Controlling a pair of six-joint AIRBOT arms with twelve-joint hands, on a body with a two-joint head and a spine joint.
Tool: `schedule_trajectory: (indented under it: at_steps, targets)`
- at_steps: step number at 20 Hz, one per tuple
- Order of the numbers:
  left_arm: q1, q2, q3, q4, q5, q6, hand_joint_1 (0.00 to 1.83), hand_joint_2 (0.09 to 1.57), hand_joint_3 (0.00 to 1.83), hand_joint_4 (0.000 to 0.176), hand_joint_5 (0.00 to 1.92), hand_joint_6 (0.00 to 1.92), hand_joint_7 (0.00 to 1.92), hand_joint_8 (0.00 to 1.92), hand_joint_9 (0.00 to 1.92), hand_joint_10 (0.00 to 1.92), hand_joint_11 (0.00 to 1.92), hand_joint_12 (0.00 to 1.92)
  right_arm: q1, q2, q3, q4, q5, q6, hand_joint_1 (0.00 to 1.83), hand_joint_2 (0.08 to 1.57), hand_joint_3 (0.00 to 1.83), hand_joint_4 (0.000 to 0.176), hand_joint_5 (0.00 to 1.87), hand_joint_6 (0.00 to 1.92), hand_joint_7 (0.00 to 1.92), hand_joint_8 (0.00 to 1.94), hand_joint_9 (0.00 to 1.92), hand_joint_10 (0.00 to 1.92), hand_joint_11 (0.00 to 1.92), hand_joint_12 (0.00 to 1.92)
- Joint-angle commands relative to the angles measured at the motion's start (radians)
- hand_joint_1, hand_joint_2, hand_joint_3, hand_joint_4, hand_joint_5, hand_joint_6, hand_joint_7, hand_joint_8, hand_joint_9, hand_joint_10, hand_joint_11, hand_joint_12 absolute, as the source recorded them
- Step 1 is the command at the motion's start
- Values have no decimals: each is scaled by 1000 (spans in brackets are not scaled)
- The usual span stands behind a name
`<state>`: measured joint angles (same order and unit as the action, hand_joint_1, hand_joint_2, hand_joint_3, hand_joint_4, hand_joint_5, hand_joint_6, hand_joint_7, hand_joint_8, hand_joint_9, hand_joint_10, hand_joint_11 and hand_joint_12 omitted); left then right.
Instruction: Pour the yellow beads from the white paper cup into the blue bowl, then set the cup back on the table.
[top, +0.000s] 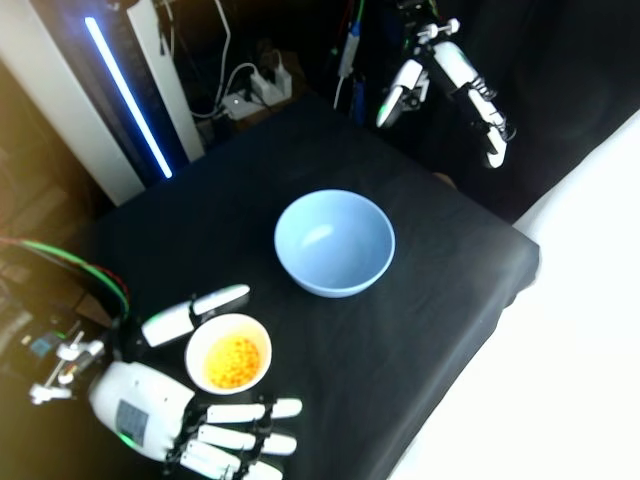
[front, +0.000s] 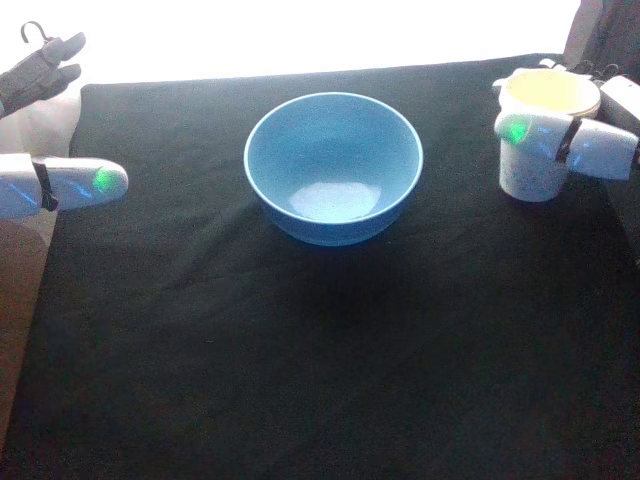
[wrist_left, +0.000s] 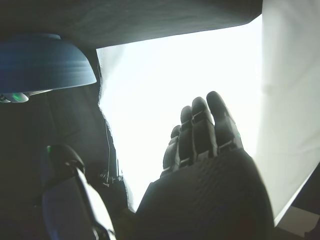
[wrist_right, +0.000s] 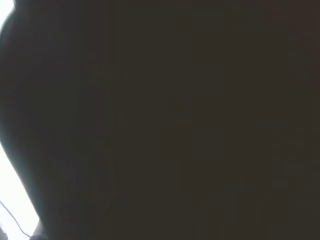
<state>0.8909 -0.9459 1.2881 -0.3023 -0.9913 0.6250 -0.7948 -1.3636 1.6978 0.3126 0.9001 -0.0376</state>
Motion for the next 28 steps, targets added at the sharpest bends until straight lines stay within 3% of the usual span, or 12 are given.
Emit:
schedule_trajectory:
  at_steps: [1,9,10,12,15,17,19,21,22,24,25,28]
  targets:
    - [-10,-3,10,-16,-119,-8,527,726,0,62,31,3,223,2,220,5,0,405,13,10,8,16,129,16,234,998,11,0,659,12,421,3,143,10,0,0]
    - [-10,-5,10,-12,-123,-8,534,744,2,54,29,0,235,9,250,4,0,372,13,10,8,8,129,16,543,972,0,0,877,23,511,3,204,3,14,9]
    - [-10,-6,10,-10,-123,-8,550,745,1,52,28,0,221,2,217,0,0,343,13,10,8,3,129,16,983,1036,15,145,1065,619,443,1,151,11,0,102]
    - [-10,-8,10,-9,-123,-8,548,754,1,41,26,0,217,1,222,6,0,428,13,13,8,-7,130,16,1012,1109,0,175,978,965,690,6,357,44,0,643]
    - [-10,-9,10,-9,-123,-8,548,751,0,38,25,0,246,5,220,2,0,394,13,18,8,-15,130,16,1017,1106,2,176,991,952,409,22,92,20,0,25]
    - [-10,-10,10,-9,-123,-8,561,747,0,47,34,4,229,1,201,0,0,383,13,19,8,-21,130,16,1038,1131,0,80,954,1016,812,22,527,30,0,811]
    - [-10,-10,11,-8,-123,-8,548,761,3,29,33,0,235,1,201,1,0,457,14,19,7,-31,133,16,1056,1135,0,29,952,1017,886,7,647,33,0,1209]
    - [-10,-10,11,-8,-123,-8,539,763,1,26,35,1,249,3,210,3,0,520,18,25,1,-40,144,16,1036,1135,0,79,948,1025,983,2,713,10,17,1234]
    - [-10,-10,11,-8,-123,-8,538,756,0,40,35,0,256,2,181,9,0,404,24,33,-6,-49,153,16,1173,1127,0,25,1035,887,917,883,800,21,57,1291]
    - [-10,-10,11,-7,-122,-8,552,760,1,52,40,2,257,1,198,17,0,381,35,47,-16,-67,164,16,1198,1136,0,30,998,979,903,1071,822,9,125,1152]
    - [-10,-10,11,-7,-123,-8,556,772,3,52,35,1,251,2,191,9,0,420,41,52,-21,-76,168,15,1046,1139,2,115,942,1040,870,417,713,1,47,1089]
    - [-10,-10,11,-7,-124,-8,545,781,2,35,26,0,255,2,171,8,0,390,74,68,-29,-114,175,15,1008,1182,1,62,854,1172,903,9,638,0,10,883]
